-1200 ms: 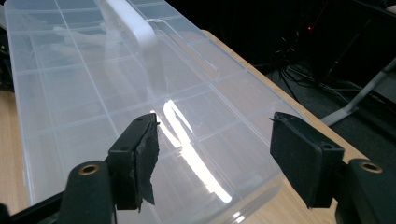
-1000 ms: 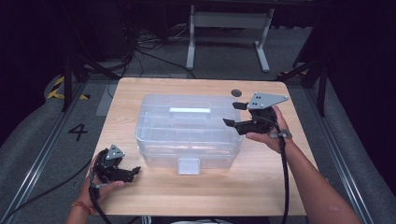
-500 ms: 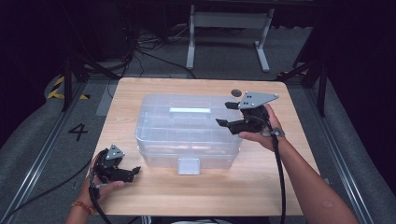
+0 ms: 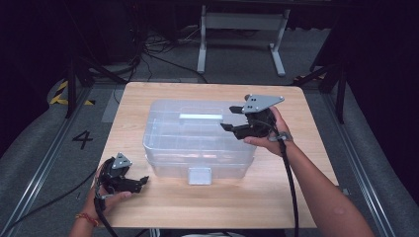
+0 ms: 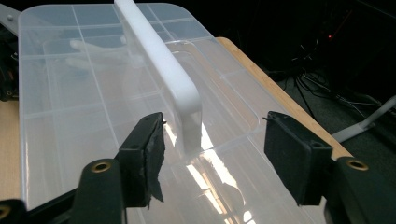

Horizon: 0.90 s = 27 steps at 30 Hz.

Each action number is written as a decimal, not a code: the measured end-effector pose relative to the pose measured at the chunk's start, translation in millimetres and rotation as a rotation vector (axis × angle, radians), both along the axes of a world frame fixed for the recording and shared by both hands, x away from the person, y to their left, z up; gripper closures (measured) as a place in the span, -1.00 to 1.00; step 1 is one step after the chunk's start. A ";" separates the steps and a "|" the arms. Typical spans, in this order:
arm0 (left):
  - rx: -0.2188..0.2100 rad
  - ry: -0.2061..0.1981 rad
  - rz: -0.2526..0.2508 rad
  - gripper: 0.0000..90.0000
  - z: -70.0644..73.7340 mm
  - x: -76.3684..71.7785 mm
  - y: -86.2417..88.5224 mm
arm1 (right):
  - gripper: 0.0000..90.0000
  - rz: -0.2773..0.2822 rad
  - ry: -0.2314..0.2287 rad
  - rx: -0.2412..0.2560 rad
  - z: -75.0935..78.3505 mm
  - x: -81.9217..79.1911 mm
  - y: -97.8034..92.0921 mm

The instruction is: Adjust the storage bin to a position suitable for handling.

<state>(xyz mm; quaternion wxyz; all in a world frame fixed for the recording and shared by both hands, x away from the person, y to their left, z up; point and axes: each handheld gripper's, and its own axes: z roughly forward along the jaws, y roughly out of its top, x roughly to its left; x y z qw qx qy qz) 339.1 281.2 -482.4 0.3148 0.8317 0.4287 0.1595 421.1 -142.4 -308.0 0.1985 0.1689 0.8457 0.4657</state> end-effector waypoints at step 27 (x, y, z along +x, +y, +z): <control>0.001 0.000 -0.001 -0.94 0.1 -0.1 0.1 | 0.46 0.055 0.012 -0.077 0.9 8.9 21.3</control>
